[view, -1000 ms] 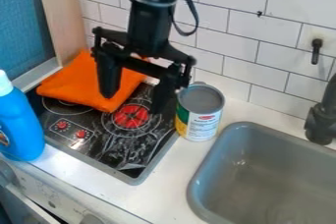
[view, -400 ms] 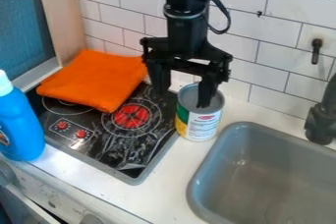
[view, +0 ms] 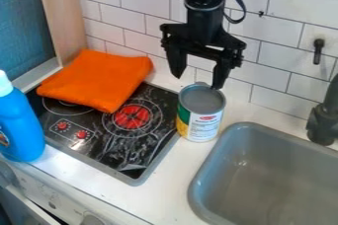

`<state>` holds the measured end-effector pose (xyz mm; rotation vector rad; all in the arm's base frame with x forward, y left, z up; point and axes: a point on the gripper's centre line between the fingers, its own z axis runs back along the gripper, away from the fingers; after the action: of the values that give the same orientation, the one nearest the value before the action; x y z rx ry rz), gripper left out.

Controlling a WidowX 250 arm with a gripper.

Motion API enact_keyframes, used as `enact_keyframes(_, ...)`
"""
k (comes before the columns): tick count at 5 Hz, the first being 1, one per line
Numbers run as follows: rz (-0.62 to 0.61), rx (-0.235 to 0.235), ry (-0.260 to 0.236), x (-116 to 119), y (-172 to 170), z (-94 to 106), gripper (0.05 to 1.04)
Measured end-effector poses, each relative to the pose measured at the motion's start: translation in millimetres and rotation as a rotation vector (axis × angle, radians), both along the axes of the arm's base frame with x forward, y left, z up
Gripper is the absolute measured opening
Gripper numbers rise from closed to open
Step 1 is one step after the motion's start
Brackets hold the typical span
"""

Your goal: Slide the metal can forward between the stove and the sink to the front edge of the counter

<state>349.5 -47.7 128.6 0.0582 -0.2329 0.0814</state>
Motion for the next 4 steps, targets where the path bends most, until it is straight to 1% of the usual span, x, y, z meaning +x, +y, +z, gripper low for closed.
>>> enact_keyframes(1, 0.009, -0.012, 0.003, 22, -6, -7.5, 1.001)
enact_keyframes(2, 0.019, -0.015, 0.01, 38, -10, -15.5, 1.001)
enact_keyframes(3, 0.029, -0.012, 0.024, 43, -11, -24.4, 1.001)
enact_keyframes(4, 0.024, 0.002, 0.024, 44, -9, -27.6, 1.001)
